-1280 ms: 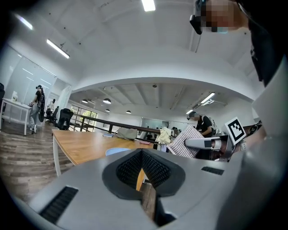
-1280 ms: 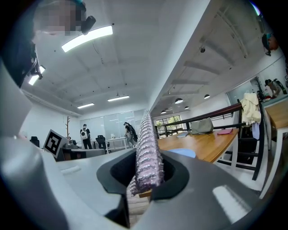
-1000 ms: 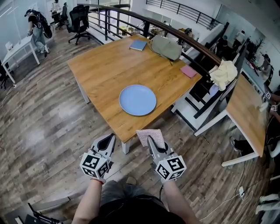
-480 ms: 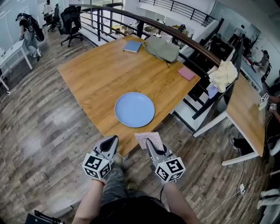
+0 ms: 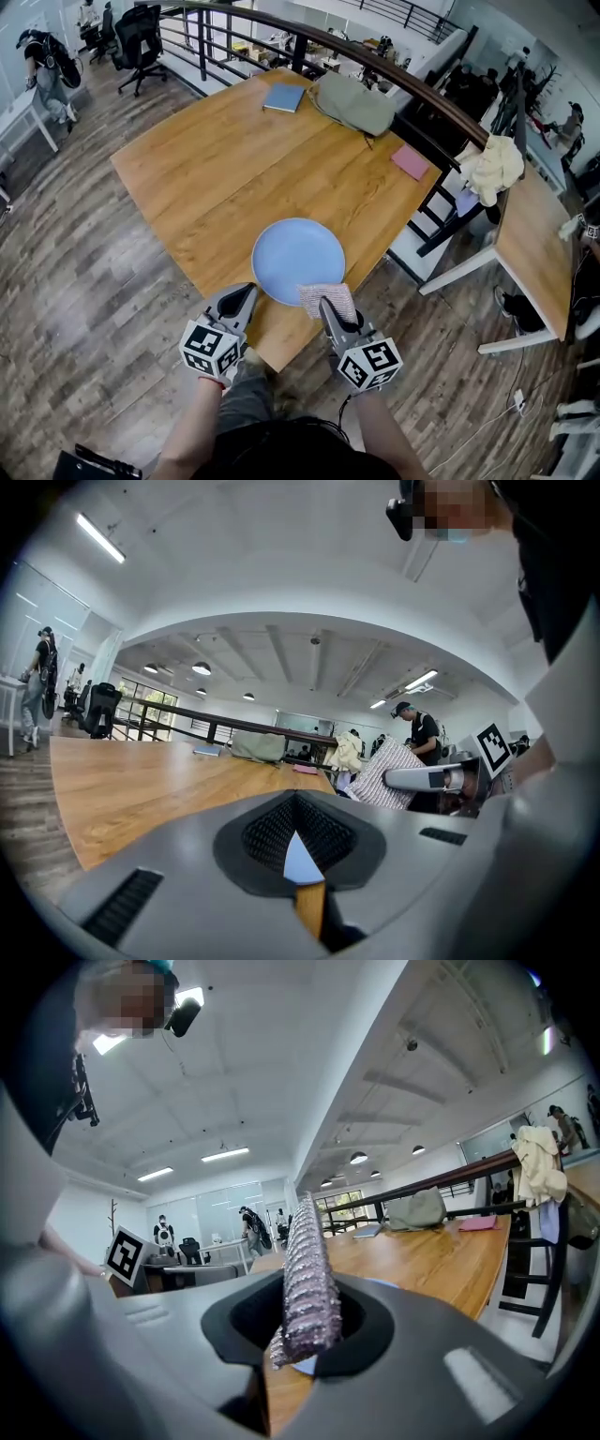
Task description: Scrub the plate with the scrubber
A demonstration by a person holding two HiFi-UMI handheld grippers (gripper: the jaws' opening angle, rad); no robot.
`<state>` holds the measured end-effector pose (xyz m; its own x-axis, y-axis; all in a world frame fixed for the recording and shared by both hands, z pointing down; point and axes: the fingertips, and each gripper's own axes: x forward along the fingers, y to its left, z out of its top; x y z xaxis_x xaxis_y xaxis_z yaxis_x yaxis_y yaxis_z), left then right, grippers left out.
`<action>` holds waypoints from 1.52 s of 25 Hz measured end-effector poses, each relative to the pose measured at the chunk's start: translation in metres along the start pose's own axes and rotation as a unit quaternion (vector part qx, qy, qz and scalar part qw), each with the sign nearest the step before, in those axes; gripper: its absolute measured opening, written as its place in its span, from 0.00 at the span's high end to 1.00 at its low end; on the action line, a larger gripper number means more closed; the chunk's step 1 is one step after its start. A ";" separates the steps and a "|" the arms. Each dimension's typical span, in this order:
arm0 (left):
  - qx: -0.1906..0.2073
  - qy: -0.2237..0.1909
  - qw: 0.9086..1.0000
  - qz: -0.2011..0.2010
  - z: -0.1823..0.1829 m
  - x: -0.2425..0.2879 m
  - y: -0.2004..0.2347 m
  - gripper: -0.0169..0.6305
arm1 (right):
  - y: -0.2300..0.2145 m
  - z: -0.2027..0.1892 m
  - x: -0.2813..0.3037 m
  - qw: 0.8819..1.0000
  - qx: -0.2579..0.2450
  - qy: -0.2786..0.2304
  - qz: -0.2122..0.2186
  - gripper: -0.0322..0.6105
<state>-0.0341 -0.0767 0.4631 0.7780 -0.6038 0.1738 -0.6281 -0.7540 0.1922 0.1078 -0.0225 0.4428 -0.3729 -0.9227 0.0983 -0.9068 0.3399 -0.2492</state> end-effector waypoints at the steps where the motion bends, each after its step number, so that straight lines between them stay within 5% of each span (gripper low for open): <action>1: -0.002 0.004 1.000 -0.002 -0.001 0.005 0.006 0.98 | -0.003 0.000 0.007 1.000 0.002 0.001 -0.003 0.83; 28: 0.002 0.121 0.991 -0.054 -0.031 0.093 0.093 0.98 | -0.063 -0.026 0.109 0.995 0.011 0.072 -0.068 0.83; 33: -0.005 0.149 0.988 -0.042 -0.044 0.091 0.098 0.96 | -0.064 -0.043 0.119 0.991 0.000 0.122 -0.058 0.83; 38: -0.046 0.190 0.980 -0.041 -0.064 0.091 0.095 0.87 | -0.062 -0.075 0.135 0.974 -0.023 0.223 -0.026 0.83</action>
<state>-0.0238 -0.1873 0.5592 0.7755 -0.3893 0.4970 -0.5759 -0.7588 0.3044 0.0986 -0.1543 0.5432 -0.3655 -0.7716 0.5206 -0.9307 0.3129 -0.1896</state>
